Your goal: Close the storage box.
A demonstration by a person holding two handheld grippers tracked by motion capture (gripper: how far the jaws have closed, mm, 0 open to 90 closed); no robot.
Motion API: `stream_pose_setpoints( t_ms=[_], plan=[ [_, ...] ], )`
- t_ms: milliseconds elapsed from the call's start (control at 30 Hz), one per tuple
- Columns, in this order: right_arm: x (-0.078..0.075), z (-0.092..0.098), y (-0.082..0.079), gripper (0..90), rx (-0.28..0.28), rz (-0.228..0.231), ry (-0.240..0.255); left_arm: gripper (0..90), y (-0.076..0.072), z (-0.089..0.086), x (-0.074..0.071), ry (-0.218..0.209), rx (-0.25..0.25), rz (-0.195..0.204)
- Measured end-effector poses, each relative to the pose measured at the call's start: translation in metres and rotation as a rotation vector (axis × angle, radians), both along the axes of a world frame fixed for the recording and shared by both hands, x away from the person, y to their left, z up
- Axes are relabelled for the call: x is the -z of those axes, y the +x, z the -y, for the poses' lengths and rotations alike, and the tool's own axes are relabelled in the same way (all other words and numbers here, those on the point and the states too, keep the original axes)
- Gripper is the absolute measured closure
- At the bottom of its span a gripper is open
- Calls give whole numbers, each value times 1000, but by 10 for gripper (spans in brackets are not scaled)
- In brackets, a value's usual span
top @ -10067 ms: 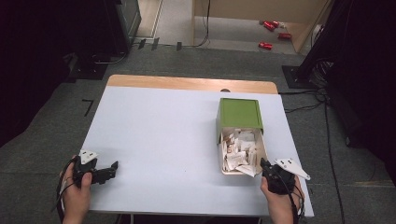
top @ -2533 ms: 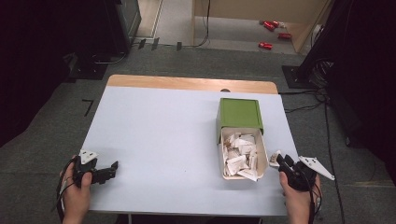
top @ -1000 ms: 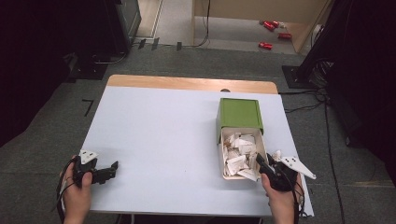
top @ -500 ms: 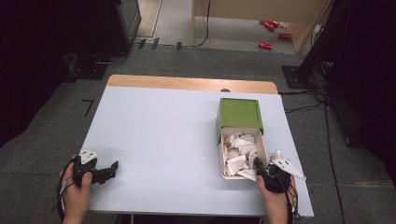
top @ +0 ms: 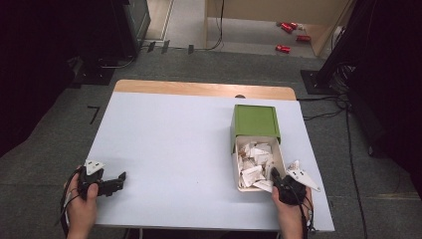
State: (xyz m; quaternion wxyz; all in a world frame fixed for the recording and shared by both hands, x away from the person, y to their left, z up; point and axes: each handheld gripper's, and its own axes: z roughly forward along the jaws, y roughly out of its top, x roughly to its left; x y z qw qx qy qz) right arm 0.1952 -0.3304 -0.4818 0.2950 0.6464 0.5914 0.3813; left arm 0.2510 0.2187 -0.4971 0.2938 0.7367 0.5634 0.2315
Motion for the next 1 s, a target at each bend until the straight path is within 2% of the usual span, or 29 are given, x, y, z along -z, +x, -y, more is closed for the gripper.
stream_pose_setpoints(
  t_ms=[33, 267, 600, 633, 700, 867, 900, 1000],
  plan=[
    [0, -3, 0, 893, 13, 8, -28, 80, 0, 0, 0, 0, 0, 0],
    [-1, -3, 0, 897, 16, 9, -33, 80, 0, 0, 0, 0, 0, 0],
    [-3, -8, 0, 900, 48, 71, -47, 80, 0, 0, 0, 0, 0, 0],
    [-2, -11, 0, 900, 63, 92, -68, 80, 0, 0, 0, -1, 0, 0],
    [-2, -11, 1, 900, 67, 107, -84, 80, 0, 0, 0, -1, 0, 0],
    [1, -10, 6, 900, 60, 107, -51, 80, 0, 0, 0, -1, 0, 0],
    [2, -9, 9, 900, 62, 101, -29, 80, 0, 0, 0, -1, 0, 0],
    [3, -10, 12, 900, 61, 104, -29, 80, 0, 0, 0, -1, -1, 1]
  ],
)
